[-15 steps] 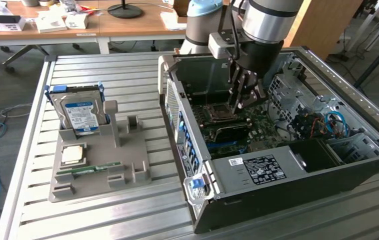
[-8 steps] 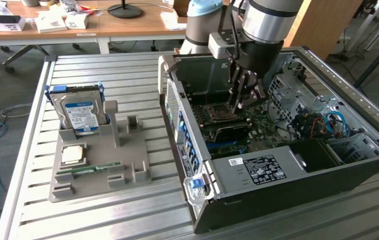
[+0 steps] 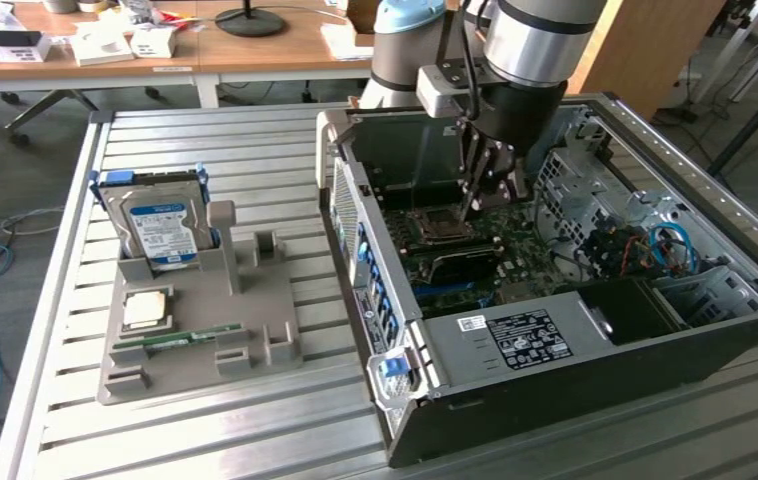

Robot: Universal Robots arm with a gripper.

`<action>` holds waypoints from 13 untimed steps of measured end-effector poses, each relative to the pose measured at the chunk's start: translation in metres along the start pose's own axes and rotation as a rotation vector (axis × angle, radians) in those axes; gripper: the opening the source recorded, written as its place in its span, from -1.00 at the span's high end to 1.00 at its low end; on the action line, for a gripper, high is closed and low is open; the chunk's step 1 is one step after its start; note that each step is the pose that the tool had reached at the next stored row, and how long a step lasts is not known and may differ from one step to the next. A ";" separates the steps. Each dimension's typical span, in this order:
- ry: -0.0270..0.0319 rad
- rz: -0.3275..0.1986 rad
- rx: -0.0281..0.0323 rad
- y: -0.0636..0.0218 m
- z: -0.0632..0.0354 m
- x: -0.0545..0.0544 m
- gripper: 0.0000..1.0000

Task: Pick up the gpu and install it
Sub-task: 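Press down on the gpu until it lock into place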

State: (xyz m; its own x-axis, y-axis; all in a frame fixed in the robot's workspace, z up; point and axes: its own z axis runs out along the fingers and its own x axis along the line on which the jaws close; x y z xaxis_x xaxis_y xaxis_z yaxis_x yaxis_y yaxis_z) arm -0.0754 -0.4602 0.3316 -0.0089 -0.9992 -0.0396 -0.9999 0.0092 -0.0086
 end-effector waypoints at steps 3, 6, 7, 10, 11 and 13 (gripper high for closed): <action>0.0000 0.000 0.0000 0.0000 0.0000 0.000 0.79; 0.0000 0.000 0.0000 0.0000 0.0000 0.000 0.79; 0.0000 0.000 0.0000 0.0000 0.0000 0.000 0.79; 0.0000 0.000 0.0000 0.0000 0.0001 0.000 0.79; -0.0002 0.000 0.0001 0.0000 0.0005 0.000 0.79; -0.0002 0.000 0.0001 0.0000 0.0018 0.000 0.79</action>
State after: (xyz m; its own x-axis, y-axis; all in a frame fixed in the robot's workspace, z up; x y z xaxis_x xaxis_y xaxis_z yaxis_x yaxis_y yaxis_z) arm -0.0754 -0.4602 0.3298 -0.0089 -0.9992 -0.0398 -0.9999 0.0092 -0.0087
